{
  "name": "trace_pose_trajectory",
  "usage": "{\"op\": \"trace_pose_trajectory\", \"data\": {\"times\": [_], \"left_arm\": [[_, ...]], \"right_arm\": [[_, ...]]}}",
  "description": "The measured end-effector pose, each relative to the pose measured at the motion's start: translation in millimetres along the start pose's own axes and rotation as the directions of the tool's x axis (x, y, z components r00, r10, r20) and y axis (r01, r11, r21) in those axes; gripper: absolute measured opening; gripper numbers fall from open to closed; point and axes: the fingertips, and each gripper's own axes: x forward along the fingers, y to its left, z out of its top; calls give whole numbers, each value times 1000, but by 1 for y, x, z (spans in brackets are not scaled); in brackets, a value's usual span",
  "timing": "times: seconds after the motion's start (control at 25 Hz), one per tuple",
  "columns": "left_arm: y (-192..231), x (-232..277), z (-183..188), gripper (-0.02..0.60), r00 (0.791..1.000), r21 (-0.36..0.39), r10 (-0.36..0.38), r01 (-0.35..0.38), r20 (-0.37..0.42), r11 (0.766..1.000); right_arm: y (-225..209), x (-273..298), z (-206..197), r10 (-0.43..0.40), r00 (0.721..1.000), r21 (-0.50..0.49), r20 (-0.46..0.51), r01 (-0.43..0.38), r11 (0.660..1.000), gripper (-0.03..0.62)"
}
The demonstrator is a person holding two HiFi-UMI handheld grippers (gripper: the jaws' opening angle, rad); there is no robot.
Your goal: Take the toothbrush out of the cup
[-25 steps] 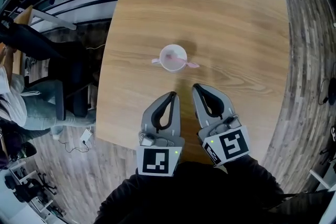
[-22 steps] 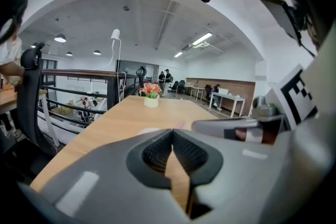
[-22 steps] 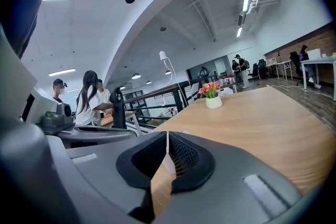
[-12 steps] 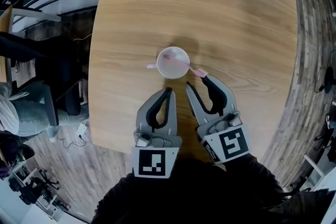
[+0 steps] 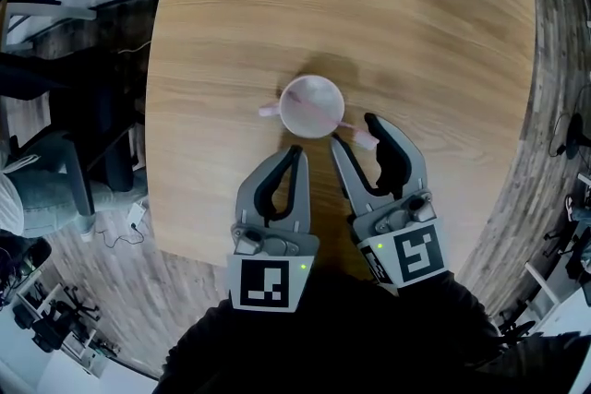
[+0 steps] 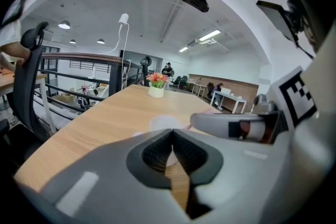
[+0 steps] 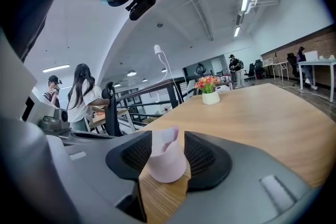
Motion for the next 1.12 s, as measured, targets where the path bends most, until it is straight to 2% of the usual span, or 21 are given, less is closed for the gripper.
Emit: {"op": "trace_pose_trajectory", "data": {"times": [1.12], "left_arm": [[4,-4,1,8,1000,-10,22,-22,8,1000]], "right_arm": [[5,2,-8,4,1000,-17,-28,-5,1000,52]]}}
